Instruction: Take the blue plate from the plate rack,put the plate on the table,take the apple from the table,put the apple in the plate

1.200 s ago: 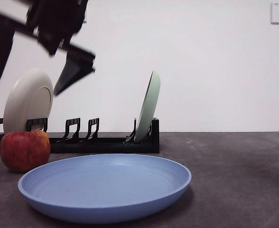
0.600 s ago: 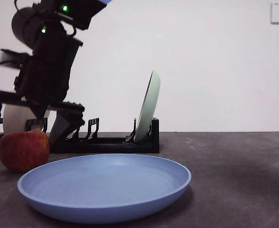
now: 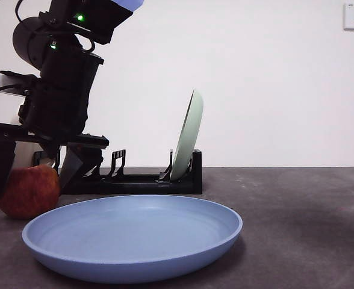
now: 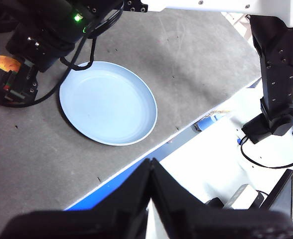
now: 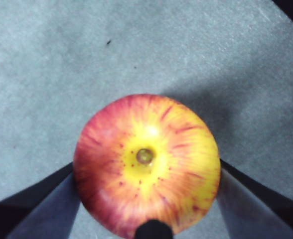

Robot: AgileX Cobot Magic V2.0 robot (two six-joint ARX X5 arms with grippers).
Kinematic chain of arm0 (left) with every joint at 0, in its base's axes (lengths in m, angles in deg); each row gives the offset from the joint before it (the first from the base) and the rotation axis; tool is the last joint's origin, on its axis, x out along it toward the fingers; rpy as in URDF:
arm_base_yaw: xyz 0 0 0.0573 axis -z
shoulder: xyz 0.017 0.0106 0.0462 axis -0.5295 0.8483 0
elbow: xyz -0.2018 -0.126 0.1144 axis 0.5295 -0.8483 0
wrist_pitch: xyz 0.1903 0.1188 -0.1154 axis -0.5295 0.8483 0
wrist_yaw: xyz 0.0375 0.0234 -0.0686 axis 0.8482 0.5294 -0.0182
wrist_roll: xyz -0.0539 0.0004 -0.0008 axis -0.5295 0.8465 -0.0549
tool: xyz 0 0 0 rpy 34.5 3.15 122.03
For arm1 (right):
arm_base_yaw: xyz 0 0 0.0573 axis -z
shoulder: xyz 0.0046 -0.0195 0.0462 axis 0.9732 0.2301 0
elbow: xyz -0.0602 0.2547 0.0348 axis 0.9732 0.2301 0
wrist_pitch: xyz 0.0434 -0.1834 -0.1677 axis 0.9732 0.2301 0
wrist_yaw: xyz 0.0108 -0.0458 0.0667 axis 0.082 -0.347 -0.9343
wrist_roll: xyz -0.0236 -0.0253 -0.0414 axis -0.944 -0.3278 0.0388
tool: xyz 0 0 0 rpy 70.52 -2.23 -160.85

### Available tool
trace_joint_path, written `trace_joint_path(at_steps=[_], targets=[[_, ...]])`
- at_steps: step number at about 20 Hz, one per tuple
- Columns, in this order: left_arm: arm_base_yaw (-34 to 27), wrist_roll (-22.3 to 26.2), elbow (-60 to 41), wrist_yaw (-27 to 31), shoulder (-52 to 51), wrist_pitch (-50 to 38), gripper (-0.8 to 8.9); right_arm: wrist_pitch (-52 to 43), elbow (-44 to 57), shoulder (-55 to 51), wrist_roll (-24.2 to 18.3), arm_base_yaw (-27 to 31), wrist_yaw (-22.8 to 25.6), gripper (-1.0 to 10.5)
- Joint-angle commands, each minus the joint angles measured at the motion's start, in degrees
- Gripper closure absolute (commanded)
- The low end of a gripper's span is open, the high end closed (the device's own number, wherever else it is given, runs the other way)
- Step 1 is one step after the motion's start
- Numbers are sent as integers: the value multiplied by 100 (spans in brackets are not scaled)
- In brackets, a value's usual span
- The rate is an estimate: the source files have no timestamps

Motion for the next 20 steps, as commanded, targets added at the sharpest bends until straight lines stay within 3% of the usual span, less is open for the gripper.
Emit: trace_joint_path(at_steps=[1,7,11,15,17,20], targets=[[-22,31,-42,20,-31,-9,820,26,22,140,33,-31,13,912],[-22,85,-42,17,-31,-9,820,601,-61,-295,-175,0,33,916],[-22,85,-42,20,-31,-9,820,1338,-59,-1012,-496,-2,527,949],[-22,138,-42,181,-31,-11,820,1917,133,-1541,-859,0,671,958],[-22,138,-42,199,-31,-11,820,1517,933,-2061,-935,0,765,958],[-22,136,-42,240,-31,-11,820,87,3279,-3355,-905,0,881,958]])
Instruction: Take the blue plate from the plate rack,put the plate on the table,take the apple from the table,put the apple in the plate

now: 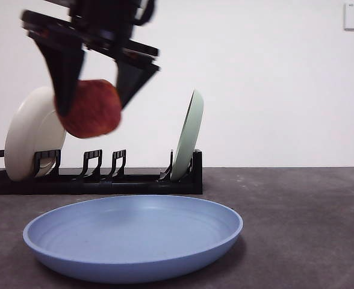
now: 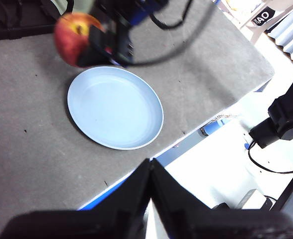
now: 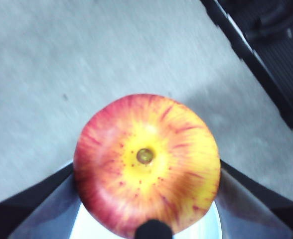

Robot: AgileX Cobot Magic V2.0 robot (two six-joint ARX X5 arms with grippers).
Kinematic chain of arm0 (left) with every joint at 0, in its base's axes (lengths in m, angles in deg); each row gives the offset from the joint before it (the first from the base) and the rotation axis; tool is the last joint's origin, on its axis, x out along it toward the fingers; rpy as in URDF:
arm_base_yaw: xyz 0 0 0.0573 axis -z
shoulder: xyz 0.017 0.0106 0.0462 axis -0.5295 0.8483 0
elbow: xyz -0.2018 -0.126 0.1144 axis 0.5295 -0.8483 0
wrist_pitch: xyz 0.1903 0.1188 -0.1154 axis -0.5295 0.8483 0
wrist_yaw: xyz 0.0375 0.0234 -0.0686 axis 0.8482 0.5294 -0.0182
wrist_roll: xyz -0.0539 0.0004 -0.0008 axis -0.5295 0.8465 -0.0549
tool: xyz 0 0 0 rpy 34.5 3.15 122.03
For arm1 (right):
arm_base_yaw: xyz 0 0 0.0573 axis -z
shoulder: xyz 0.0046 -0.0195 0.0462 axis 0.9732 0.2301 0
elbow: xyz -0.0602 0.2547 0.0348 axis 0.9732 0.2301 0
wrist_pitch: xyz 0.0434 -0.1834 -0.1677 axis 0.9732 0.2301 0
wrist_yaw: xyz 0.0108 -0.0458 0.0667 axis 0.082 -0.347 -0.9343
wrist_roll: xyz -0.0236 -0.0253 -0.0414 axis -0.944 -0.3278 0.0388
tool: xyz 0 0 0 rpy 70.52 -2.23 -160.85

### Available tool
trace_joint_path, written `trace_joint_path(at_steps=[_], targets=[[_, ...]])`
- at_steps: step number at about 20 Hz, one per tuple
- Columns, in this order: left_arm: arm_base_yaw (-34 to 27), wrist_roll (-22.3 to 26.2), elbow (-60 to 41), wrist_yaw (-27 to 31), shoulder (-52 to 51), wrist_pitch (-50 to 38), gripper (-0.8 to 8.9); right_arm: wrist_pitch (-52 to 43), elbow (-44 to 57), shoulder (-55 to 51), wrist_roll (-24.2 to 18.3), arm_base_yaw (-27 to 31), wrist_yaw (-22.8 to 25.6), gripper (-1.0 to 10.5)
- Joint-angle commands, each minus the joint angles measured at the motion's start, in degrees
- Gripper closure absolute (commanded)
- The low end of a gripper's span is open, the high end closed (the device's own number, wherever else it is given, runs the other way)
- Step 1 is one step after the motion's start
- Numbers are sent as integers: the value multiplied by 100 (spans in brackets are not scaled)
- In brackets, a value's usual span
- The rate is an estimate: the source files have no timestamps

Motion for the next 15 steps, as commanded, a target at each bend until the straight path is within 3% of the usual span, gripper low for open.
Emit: trace_joint_path(at_steps=[1,6,15], targets=[[-22,72,-42,162,-28,-11,820,-1073,1888,-1060,55,-4,42,958],[-22,-20,-42,448,-22,-11,821,-2837,4336,-2634,546,-4,28,958],[-20,-57,-42,450,4,-11,820,-4433,5554,-2498,1165,9,-131,945]])
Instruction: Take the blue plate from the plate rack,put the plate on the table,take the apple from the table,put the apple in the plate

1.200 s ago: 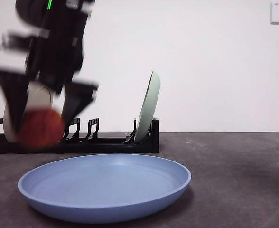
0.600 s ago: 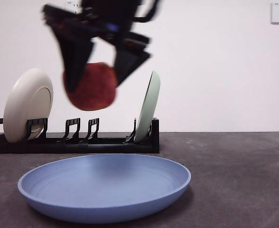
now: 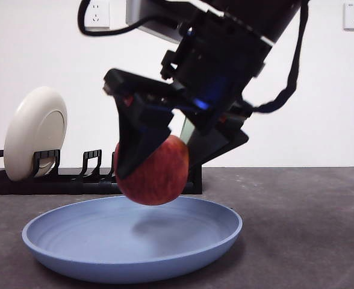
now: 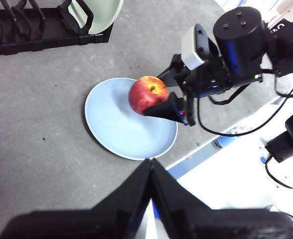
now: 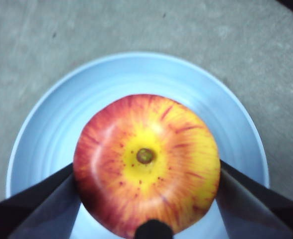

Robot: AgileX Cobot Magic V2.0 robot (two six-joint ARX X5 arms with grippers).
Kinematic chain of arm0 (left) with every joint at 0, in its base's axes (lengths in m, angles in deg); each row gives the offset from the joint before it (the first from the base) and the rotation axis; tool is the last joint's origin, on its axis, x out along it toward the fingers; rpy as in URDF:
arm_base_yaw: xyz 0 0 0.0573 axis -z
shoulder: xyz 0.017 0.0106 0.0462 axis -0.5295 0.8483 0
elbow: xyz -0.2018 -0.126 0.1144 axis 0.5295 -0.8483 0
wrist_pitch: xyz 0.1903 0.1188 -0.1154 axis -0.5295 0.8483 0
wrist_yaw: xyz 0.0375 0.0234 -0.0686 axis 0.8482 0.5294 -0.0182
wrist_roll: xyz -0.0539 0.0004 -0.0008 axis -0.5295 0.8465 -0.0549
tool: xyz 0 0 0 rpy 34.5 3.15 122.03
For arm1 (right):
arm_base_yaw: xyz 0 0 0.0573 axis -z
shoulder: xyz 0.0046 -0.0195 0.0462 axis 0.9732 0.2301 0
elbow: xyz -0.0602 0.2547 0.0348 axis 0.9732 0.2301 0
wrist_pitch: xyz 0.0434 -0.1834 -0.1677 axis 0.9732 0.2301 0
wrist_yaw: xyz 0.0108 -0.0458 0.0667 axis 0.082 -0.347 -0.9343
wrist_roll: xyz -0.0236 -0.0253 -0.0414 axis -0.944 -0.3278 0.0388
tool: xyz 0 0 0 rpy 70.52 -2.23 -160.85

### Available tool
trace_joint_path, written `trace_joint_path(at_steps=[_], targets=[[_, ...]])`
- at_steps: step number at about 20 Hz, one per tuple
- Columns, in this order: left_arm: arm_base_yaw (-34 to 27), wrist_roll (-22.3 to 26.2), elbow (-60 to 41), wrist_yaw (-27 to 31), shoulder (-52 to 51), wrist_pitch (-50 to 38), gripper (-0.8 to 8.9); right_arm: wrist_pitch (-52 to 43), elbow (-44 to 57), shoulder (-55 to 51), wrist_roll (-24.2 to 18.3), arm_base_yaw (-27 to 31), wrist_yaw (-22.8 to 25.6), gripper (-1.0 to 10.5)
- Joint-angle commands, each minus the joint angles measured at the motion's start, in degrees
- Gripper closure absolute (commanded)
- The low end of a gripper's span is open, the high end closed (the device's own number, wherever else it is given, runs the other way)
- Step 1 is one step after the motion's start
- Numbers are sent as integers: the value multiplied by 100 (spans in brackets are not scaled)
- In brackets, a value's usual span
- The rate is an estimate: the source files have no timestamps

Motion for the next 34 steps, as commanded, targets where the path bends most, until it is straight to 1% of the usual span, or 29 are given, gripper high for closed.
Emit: trace_joint_path(at_steps=[1,4,6,7,11,12,13,17,21,26,27,29,31,32,34], targets=[[-22,-39,-42,28,7,-11,821,-256,92,221,142,0,-17,945],[-22,-39,-42,46,42,-11,821,-411,87,614,168,0,-24,941],[-22,-39,-42,44,50,-11,821,-415,87,737,295,0,-68,936],[-22,-37,-42,46,57,-11,821,-415,87,752,295,0,-85,900],[-20,-35,-42,151,77,-11,820,-409,87,748,310,-4,-103,507],[-20,-35,-42,151,79,-11,821,-407,85,743,319,-4,-103,454],[-20,-35,-42,153,79,-11,820,-382,61,743,317,-7,-103,439],[-20,-35,-42,153,79,-11,820,-162,-131,575,315,-13,-103,442],[-20,-26,-42,155,79,-11,820,55,-234,77,315,-13,-98,442],[-20,20,-42,173,79,-11,820,807,-236,-907,407,-13,-50,454],[-20,68,-42,173,79,-11,819,979,-236,-1204,420,-13,-42,514],[-20,136,-42,173,79,-13,818,1322,-236,-1832,426,-13,22,686],[-20,136,-42,179,79,-13,818,1700,-236,-2549,446,-13,125,920],[-20,136,-42,203,79,-13,818,1899,-236,-2957,455,-13,225,960],[-20,133,-42,372,79,-13,818,2243,-236,-3648,616,-13,531,957]])
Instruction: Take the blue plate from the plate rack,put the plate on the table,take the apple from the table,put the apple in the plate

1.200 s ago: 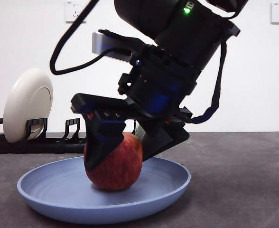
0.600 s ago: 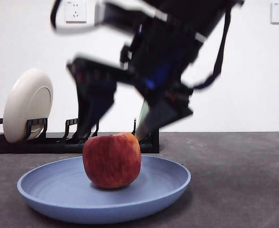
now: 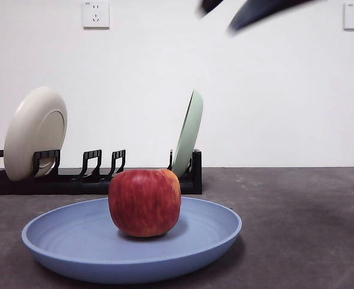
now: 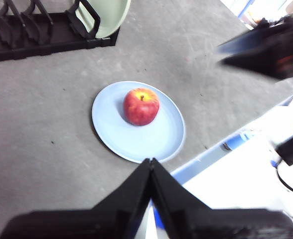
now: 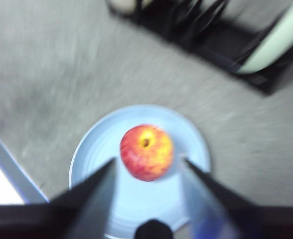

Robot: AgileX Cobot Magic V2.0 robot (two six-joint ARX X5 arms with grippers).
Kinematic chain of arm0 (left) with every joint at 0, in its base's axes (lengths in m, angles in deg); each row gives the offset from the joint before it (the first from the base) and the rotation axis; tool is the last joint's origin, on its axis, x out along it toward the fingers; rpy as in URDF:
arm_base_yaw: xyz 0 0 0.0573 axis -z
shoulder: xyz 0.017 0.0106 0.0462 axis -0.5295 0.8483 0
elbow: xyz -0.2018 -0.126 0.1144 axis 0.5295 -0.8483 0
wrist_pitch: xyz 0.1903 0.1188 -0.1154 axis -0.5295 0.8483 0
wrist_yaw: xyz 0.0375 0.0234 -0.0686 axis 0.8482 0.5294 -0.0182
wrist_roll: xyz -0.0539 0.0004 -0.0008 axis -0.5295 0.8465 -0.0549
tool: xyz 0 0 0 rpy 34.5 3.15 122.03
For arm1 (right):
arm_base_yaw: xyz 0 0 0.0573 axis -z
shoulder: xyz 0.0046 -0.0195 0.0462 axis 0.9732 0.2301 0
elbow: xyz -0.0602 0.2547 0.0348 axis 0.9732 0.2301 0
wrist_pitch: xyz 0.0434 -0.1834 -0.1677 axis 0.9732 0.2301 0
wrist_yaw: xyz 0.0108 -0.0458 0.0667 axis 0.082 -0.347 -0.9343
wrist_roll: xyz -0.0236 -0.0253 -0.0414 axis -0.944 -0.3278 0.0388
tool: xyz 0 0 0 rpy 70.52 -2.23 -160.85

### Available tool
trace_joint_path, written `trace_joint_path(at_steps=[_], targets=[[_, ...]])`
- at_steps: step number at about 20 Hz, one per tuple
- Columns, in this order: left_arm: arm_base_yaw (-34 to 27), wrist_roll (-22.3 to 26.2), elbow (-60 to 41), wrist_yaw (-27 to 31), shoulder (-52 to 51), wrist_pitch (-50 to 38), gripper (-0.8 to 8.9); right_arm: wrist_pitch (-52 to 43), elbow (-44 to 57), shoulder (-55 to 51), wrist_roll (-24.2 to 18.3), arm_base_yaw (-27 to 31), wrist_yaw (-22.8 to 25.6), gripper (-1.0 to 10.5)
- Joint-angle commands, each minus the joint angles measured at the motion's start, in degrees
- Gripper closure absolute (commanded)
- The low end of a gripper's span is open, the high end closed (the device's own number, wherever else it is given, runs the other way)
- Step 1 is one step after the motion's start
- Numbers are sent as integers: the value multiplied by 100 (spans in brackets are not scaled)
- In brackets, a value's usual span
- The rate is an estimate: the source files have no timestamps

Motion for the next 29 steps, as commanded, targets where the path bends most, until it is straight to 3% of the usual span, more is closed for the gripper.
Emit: trace_joint_path(at_steps=[1,6,10,13,24,29], targets=[[-20,63,-42,186,13,-13,818,323,4,-695,264,-7,339,957],[-20,63,-42,684,13,-15,818,1237,4,-1757,356,-7,1182,946],[-20,61,-42,1934,105,-15,818,1832,4,-1882,356,-4,1515,946],[-17,72,-39,2417,181,-17,817,2234,4,-1803,354,-4,1513,946],[-4,68,-15,2437,267,-15,817,4417,4,-1749,354,-7,1513,946],[-192,-229,-28,3394,267,-26,817,4607,4,-1749,354,-4,1513,945]])
